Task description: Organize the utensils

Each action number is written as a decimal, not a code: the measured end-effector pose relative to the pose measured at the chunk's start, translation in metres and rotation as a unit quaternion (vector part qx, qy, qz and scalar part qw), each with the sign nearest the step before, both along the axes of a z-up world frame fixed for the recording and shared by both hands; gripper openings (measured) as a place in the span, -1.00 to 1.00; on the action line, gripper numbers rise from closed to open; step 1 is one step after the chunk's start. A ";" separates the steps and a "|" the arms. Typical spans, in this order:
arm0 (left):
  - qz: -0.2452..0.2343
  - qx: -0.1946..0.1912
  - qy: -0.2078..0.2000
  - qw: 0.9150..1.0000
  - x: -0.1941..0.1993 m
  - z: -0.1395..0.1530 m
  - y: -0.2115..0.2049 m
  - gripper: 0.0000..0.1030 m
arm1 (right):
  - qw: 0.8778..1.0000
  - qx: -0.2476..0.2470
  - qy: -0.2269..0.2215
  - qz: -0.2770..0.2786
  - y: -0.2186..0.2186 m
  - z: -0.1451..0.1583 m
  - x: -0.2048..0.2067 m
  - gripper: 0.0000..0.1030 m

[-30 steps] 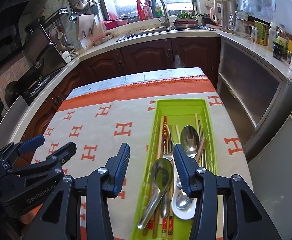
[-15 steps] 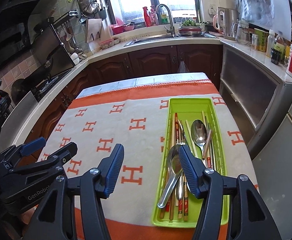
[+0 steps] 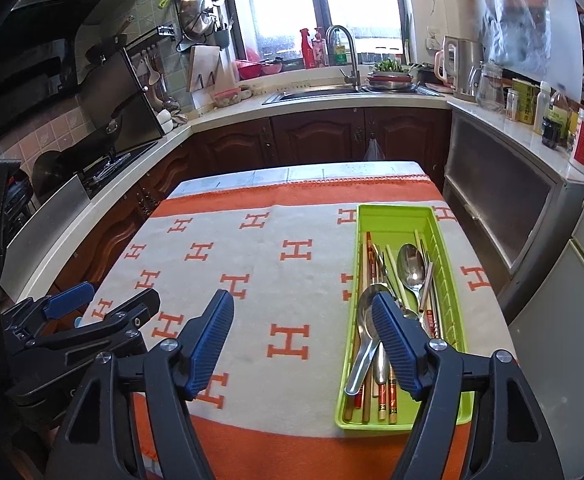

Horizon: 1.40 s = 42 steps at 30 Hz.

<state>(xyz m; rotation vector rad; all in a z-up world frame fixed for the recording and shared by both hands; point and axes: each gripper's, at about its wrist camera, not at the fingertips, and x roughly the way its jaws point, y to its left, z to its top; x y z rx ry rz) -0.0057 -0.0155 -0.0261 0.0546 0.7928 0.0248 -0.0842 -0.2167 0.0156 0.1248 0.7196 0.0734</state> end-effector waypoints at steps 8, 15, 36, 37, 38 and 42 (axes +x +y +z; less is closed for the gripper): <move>0.000 0.004 -0.013 1.000 -0.007 0.005 0.004 0.51 | 1.000 -0.002 0.005 0.003 0.008 0.004 0.000 0.43; 0.002 0.005 -0.014 1.000 -0.008 0.007 0.007 0.51 | 1.000 -0.003 0.004 0.004 0.006 0.004 0.002 0.44; 0.009 0.002 -0.007 1.000 -0.004 0.001 0.016 0.50 | 1.000 -0.004 0.008 0.003 0.010 0.003 0.001 0.44; 0.010 0.002 -0.007 1.000 -0.004 0.000 0.017 0.50 | 1.000 -0.004 0.009 0.003 0.011 0.002 0.001 0.44; 0.010 0.002 -0.006 1.000 -0.004 0.000 0.017 0.50 | 1.000 -0.004 0.009 0.004 0.011 0.001 0.000 0.44; 0.012 0.003 -0.005 1.000 -0.003 -0.001 0.017 0.50 | 1.000 -0.004 0.010 0.004 0.012 0.001 -0.001 0.44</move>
